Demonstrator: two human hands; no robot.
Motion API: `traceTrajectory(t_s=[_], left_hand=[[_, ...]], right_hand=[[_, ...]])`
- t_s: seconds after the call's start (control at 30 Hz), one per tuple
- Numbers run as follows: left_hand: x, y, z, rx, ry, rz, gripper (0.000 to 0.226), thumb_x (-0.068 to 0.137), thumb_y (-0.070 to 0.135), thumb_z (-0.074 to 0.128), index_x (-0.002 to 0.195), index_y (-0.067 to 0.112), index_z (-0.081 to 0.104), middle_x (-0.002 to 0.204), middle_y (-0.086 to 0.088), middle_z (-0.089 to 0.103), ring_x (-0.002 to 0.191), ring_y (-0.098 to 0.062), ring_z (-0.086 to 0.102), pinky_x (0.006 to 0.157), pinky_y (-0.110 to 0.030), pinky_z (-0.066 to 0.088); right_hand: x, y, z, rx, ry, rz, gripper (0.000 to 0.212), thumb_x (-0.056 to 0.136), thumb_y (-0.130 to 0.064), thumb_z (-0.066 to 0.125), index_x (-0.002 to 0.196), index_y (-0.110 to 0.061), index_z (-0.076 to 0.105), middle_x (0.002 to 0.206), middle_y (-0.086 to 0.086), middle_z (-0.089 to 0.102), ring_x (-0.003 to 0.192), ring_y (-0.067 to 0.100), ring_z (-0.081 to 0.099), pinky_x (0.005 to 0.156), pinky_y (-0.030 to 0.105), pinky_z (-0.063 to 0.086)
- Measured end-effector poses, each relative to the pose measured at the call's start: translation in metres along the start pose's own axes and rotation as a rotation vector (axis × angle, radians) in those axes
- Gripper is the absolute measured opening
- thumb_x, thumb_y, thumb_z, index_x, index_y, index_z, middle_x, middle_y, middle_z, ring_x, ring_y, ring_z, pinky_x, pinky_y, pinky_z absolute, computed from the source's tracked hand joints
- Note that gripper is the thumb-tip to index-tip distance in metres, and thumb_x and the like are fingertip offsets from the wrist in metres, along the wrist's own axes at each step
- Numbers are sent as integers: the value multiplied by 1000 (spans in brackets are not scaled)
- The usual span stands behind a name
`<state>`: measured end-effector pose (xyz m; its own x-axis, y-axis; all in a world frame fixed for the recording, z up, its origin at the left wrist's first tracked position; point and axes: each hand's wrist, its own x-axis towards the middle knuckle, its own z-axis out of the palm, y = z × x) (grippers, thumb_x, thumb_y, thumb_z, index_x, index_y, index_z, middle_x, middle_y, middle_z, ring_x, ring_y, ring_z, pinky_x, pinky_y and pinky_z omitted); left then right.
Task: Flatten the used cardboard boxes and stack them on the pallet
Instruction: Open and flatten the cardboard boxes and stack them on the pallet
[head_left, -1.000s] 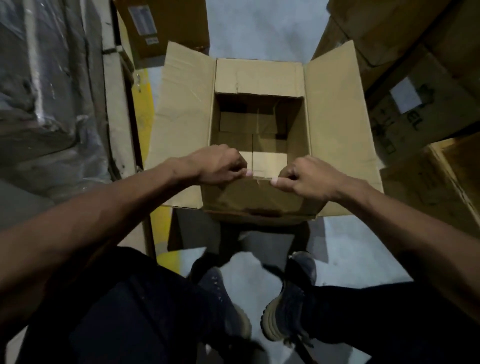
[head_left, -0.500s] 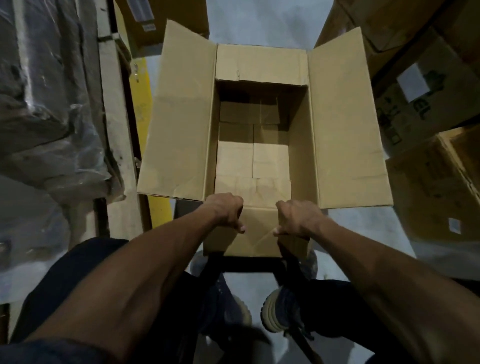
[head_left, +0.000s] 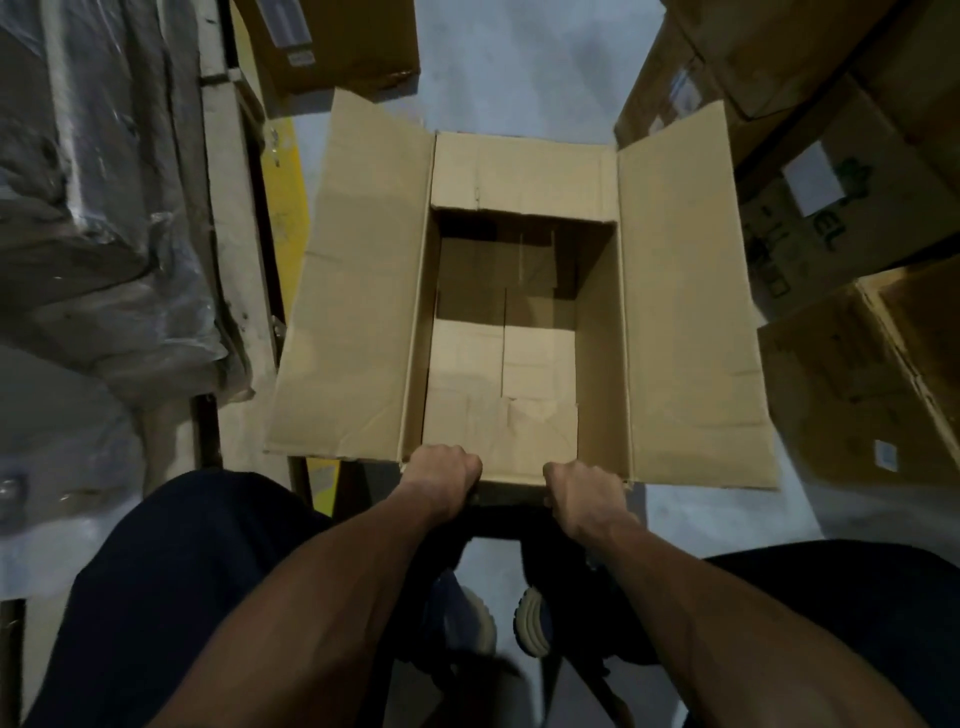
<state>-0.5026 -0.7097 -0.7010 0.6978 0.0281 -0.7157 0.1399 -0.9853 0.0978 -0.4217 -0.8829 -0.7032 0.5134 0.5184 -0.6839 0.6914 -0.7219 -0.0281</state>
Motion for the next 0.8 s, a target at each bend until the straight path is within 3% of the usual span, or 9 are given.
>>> traceTrajectory(t_s=[0.17, 0.27, 0.33, 0.37, 0.43, 0.5, 0.6, 0.67, 0.8], left_hand=[[-5, -3, -2, -99, -89, 29, 41, 92, 48, 65, 115, 16, 57, 116, -9, 62, 100, -27, 60, 80, -35, 47], [1, -9, -10, -76, -133, 54, 46, 86, 58, 67, 106, 18, 57, 115, -7, 64, 94, -24, 58, 76, -33, 46], [8, -16, -21, -74, -129, 66, 64, 85, 65, 61, 124, 15, 57, 123, -7, 64, 105, -26, 61, 83, -35, 51], [12, -19, -28, -78, -111, 61, 71, 85, 69, 57, 132, 16, 54, 126, -7, 63, 111, -28, 60, 86, -36, 50], [23, -25, -41, -94, -56, 44, 74, 88, 73, 47, 136, 17, 52, 130, -8, 61, 114, -28, 59, 90, -38, 49], [37, -29, -53, -149, -11, 19, 71, 93, 71, 40, 137, 16, 52, 131, -8, 62, 114, -26, 59, 92, -41, 51], [61, -34, -68, -269, 85, -30, 65, 98, 64, 36, 138, 15, 51, 132, -8, 61, 116, -25, 59, 95, -42, 51], [74, -38, -75, -365, 161, -48, 63, 100, 60, 34, 140, 13, 50, 136, -10, 60, 119, -26, 58, 97, -44, 50], [106, -44, -94, -547, 272, -94, 62, 102, 56, 35, 143, 11, 48, 144, -11, 54, 128, -28, 53, 103, -45, 46]], right_hand=[[-1, 1, -13, 67, -183, -2, 36, 91, -35, 59, 122, -17, 54, 123, 11, 61, 110, 33, 61, 84, 39, 50], [5, 10, -38, 256, -327, 15, 65, 77, -47, 70, 136, -24, 54, 132, 5, 60, 113, 27, 59, 95, 41, 52], [9, 19, -59, 409, -200, 29, 61, 85, -45, 71, 139, -23, 53, 133, 3, 60, 112, 21, 60, 95, 39, 53], [13, 25, -69, 415, -40, 47, 53, 90, -40, 67, 138, -22, 54, 132, 2, 60, 111, 20, 59, 94, 38, 53], [22, 37, -84, 205, 357, 149, 45, 95, -35, 61, 137, -19, 51, 131, 5, 56, 113, 21, 55, 96, 37, 50], [40, 52, -93, 87, 559, 288, 55, 94, -35, 61, 142, -15, 43, 140, 11, 47, 126, 28, 47, 106, 40, 43], [74, 76, -93, 282, 463, 425, 84, 94, -36, 64, 156, -6, 16, 163, 22, 15, 150, 37, 17, 123, 45, 19], [90, 87, -85, 402, 383, 451, 93, 95, -37, 63, 158, -1, 4, 166, 22, 1, 153, 37, 2, 124, 42, 9], [118, 88, -64, 580, 382, 470, 88, 94, -25, 68, 158, -4, 11, 165, 18, 16, 151, 34, 19, 122, 40, 22]])
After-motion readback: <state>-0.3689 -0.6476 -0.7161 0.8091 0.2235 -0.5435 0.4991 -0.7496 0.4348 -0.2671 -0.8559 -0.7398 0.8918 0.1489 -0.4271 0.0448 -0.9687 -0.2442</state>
